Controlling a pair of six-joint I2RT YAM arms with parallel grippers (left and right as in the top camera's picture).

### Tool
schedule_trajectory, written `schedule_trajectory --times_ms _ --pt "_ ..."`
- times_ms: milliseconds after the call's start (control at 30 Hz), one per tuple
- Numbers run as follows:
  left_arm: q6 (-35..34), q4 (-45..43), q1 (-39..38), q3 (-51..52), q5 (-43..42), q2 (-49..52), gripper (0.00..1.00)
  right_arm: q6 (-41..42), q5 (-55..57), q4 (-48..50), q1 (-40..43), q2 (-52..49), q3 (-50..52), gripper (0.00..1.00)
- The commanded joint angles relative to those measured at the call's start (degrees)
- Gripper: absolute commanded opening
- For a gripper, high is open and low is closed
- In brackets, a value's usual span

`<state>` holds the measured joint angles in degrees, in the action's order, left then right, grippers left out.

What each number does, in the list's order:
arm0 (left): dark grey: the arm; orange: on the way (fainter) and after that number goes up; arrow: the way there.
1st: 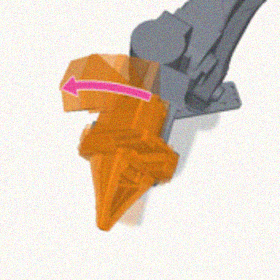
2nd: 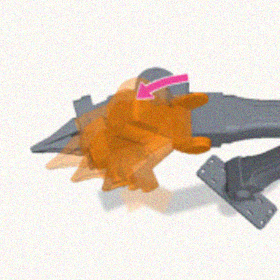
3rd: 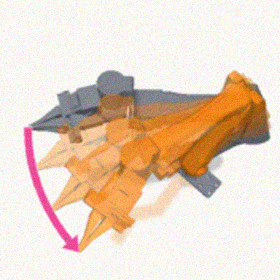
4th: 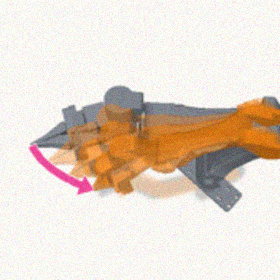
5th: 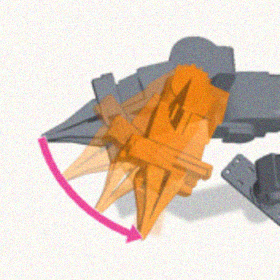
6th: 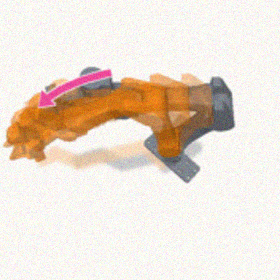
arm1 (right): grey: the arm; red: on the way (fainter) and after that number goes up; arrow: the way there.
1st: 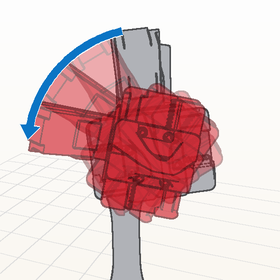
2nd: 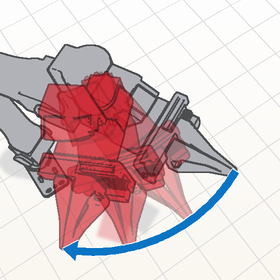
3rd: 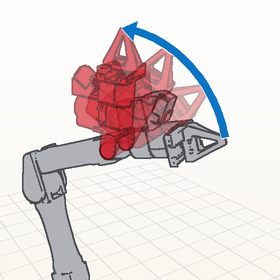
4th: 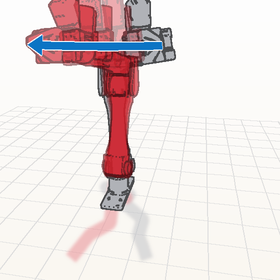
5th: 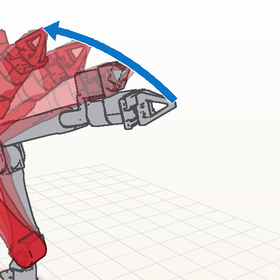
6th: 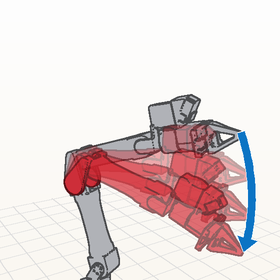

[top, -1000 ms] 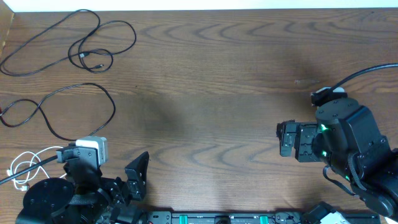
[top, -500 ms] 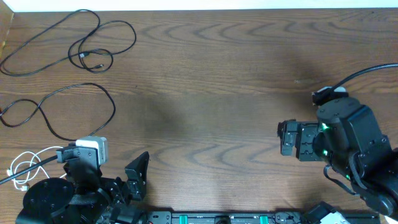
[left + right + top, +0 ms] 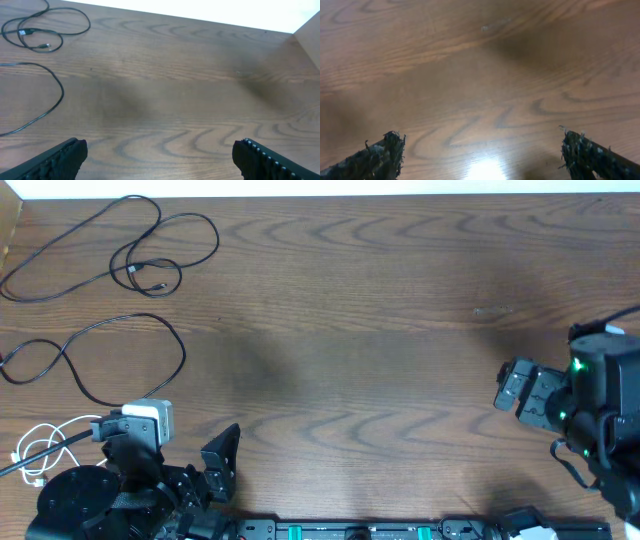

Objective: Untangle cables

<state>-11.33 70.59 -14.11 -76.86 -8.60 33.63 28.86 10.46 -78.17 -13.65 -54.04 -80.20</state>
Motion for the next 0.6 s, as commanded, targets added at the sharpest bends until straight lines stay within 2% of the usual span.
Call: schedule_trajectory --times_ms 0,267,567 --pt "0.57 0.15 -0.22 0.15 0.72 -0.04 0.97 -7.08 -2.1 5.66 1.42 4.61 8.09 0.99" --pt "0.57 0.15 -0.22 0.15 0.74 -0.04 0.98 -26.62 -13.2 26.6 4.74 19.71 31.17 0.99" --pt "0.57 0.15 -0.22 0.15 0.72 -0.04 0.98 -27.89 -20.17 43.43 12.76 34.4 51.87 0.99"
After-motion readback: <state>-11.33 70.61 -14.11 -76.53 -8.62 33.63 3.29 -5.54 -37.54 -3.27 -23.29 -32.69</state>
